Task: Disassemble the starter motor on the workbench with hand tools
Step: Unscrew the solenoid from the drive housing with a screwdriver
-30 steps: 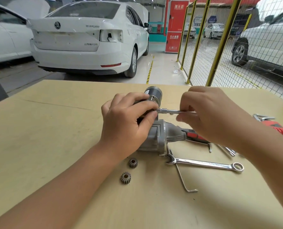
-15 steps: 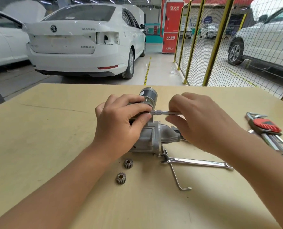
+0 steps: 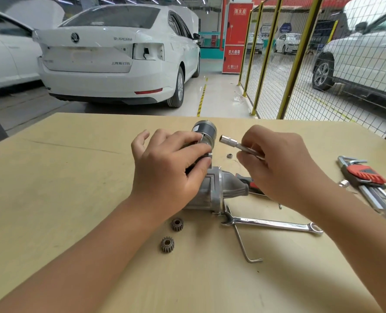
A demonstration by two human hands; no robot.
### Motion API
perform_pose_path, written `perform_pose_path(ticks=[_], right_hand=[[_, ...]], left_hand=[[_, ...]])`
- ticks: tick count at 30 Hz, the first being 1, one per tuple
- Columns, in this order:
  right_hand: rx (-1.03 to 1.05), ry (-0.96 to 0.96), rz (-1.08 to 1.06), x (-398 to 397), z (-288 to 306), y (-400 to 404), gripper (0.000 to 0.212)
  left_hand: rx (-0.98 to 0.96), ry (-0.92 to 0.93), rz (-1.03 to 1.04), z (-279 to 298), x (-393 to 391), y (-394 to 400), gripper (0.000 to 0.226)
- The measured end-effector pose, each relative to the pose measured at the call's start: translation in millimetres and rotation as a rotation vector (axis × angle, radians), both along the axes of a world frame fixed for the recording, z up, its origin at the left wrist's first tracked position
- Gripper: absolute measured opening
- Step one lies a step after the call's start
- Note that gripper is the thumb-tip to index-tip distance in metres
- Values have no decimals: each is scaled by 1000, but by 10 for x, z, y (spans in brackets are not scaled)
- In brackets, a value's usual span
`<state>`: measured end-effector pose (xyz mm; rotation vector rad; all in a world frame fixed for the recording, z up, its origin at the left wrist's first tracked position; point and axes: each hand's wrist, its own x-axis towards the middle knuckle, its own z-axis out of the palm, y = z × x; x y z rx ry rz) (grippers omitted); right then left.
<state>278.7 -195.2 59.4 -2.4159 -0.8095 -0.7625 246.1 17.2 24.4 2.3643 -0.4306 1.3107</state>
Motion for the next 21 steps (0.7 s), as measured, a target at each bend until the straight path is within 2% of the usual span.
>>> perform_pose_path(ticks=[3, 6, 9, 11, 13, 15, 18, 21], right_hand=[[137, 125, -3, 25, -97, 41, 13], [289, 261, -13, 63, -189, 94, 20], [413, 370, 24, 82, -250, 156, 16], [485, 398, 90, 68, -239, 218, 13], [472, 345, 150, 60, -214, 298, 16], [466, 300, 188, 70, -183, 390, 17], [390, 205, 163, 115, -157, 481, 32], [252, 101, 127, 120, -145, 485, 47]], left_hand=[[42, -45, 17, -22, 13, -13, 12], [-16, -36, -12, -19, 10, -51, 8], [-74, -16, -102, 9, 10, -33, 9], [-109, -39, -125, 50, 32, 93, 17], [-196, -41, -82, 82, 78, 301, 25], [-369, 147, -72, 67, 126, 504, 34], [-710, 603, -282, -7, 182, 631, 40], [-892, 701, -474, -71, 179, 639, 38]])
